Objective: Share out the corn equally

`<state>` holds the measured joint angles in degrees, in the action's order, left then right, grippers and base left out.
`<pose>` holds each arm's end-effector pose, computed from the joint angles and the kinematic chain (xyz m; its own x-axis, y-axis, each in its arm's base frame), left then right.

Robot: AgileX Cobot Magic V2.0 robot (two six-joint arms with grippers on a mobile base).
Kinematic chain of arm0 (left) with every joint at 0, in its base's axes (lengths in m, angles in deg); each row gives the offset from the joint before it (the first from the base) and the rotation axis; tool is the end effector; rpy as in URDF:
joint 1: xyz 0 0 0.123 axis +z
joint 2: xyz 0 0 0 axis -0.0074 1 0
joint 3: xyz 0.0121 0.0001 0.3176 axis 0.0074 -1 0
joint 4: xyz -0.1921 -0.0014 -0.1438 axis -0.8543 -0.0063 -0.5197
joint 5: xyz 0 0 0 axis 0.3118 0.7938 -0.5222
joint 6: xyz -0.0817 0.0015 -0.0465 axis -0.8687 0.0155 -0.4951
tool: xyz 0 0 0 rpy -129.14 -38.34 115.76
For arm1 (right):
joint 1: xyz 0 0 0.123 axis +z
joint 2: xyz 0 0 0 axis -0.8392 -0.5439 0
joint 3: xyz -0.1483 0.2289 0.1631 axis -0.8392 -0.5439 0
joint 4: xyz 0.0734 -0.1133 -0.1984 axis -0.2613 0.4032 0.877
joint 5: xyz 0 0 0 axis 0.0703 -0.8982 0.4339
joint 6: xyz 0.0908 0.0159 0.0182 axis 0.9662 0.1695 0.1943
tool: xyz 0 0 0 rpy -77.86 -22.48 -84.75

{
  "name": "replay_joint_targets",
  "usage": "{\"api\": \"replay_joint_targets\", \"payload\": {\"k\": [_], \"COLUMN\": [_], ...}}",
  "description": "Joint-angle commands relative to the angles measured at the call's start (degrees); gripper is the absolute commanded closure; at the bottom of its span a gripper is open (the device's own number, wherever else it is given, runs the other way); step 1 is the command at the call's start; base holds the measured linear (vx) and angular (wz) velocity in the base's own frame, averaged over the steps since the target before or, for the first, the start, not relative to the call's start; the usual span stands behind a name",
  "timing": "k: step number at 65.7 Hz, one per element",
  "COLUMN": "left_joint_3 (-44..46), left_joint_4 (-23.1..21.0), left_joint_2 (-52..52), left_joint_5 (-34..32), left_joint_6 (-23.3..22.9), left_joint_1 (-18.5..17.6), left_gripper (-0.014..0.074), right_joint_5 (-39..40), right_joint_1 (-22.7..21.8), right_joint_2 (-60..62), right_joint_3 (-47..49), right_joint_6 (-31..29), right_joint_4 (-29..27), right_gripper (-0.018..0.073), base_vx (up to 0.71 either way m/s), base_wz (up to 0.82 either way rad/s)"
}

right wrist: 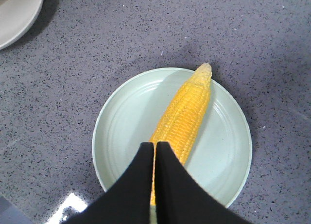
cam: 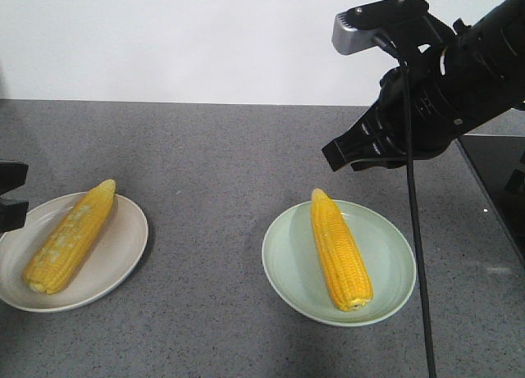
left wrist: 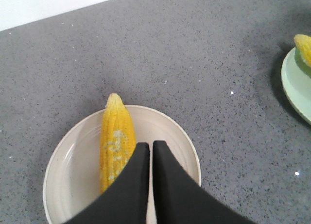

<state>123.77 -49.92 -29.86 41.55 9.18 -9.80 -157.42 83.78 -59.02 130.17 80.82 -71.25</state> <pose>0.1572 -0.0399 0.3907 -0.5649 0.2285 -0.7929 0.3542 0.9350 0.0171 0.2455 0.1350 0.4250 -0.7285 -0.4323 -0.5314 -0.5418 0.8383 0.0607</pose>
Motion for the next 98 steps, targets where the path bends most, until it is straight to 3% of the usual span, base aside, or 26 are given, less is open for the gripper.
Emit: {"api": "replay_joint_targets", "payload": {"k": [1,23,31,41,45,50,64,81,98], "left_joint_3": [1.5,1.5,0.2,-9.8,-16.1,-24.4,-44.6,-57.7,-57.4], "left_joint_4": [-1.2,-1.0,4.7,14.6,16.5,16.4,12.8,12.8,12.9], "left_joint_2": [-1.0,-1.0,-3.2,-13.3,-18.9,-26.2,-45.7,-57.3,-56.9], "left_joint_5": [-3.0,-3.7,-3.4,-11.7,-16.4,-21.6,-35.1,-49.1,-46.9], "left_joint_6": [-0.1,-0.1,-1.1,-13.5,-18.2,-20.6,-21.1,-21.6,-21.6], "left_joint_1": [0.0,0.1,0.1,0.4,1.8,4.1,7.2,9.4,9.2], "left_gripper": [0.0604,0.0604,0.0604,0.0604,0.0604,0.0604,0.0604,0.0604,0.0604], "right_joint_5": [2.0,1.2,1.1,1.0,1.0,0.9,0.7,0.7,0.3], "right_joint_1": [0.1,0.1,0.1,0.1,0.1,0.1,0.1,0.1,0.1], "right_joint_2": [1.9,1.9,1.9,1.9,1.9,1.9,2.0,2.0,2.2], "right_joint_3": [1.6,1.6,1.6,1.6,1.6,1.6,1.6,1.6,1.6], "right_joint_6": [0.2,0.2,0.2,0.2,0.2,0.2,0.2,0.1,0.1], "right_joint_4": [-0.3,-0.3,-0.3,-0.2,-0.2,-0.2,-0.2,-0.2,-0.2], "right_gripper": [0.0567,0.0567,0.0567,0.0567,0.0567,0.0567,0.0567,0.0567,0.0567], "base_vx": [0.00,0.00,0.00,0.00,0.00,0.00,0.00,0.00,0.00], "base_wz": [0.00,0.00,0.00,0.00,0.00,0.00,0.00,0.00,0.00]}}
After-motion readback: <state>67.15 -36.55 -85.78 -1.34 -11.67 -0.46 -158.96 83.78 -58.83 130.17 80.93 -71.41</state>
